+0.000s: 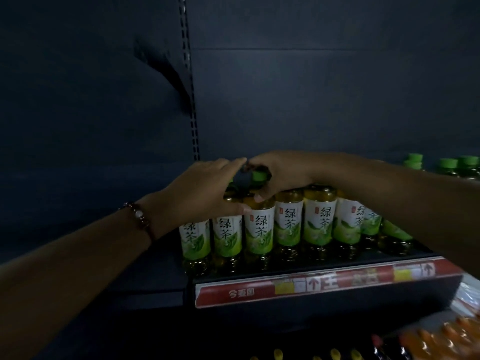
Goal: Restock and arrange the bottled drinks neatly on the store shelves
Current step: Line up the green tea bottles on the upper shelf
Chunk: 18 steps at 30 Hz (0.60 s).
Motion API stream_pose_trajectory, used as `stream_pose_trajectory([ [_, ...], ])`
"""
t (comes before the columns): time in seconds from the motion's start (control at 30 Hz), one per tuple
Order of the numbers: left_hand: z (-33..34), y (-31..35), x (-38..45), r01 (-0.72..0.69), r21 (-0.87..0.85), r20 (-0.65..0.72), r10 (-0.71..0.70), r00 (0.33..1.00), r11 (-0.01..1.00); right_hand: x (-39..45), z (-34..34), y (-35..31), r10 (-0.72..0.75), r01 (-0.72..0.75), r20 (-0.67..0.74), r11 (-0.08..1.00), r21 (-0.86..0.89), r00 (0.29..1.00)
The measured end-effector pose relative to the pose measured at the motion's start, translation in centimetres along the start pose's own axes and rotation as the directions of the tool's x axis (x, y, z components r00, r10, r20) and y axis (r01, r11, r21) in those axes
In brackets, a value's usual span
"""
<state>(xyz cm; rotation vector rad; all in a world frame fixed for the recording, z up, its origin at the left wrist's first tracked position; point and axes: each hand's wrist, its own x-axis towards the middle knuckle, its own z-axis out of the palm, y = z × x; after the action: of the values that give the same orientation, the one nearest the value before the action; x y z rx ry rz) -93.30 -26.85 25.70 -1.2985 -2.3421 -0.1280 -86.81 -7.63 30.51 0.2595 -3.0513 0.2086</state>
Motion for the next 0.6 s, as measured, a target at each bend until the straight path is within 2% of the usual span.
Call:
stream_pose_trajectory([
  [0.1,0.0,1.2,1.0,-0.01,-0.02,0.02,0.01,1.0,1.0,-1.0,-1.2,1.6,0.05,-0.035,-0.106,0.989,0.142,0.993],
  [0.17,0.7,1.5,1.6,-0.046,0.039,0.015,0.046,0.999,0.998,-1.2,-1.3,2.9,0.138,-0.129,-0.115,0.988,0.082,0.984],
  [0.23,1.8,1.6,2.0,-0.072,0.102,-0.017,0.074,0.997,0.992,-1.2,-0.5,3.6,0.199,-0.201,-0.042,0.979,-0.035,0.979],
  [0.37,3.3,1.3,2.2,-0.063,0.127,-0.091,0.075,0.993,0.99,-1.1,-0.1,4.7,0.143,-0.148,-0.083,0.988,-0.045,0.986],
  [0.6,3.3,1.3,2.3,-0.036,0.088,-0.083,0.043,0.996,0.995,-1.5,-0.7,4.7,0.108,-0.11,-0.021,0.991,-0.071,0.994],
])
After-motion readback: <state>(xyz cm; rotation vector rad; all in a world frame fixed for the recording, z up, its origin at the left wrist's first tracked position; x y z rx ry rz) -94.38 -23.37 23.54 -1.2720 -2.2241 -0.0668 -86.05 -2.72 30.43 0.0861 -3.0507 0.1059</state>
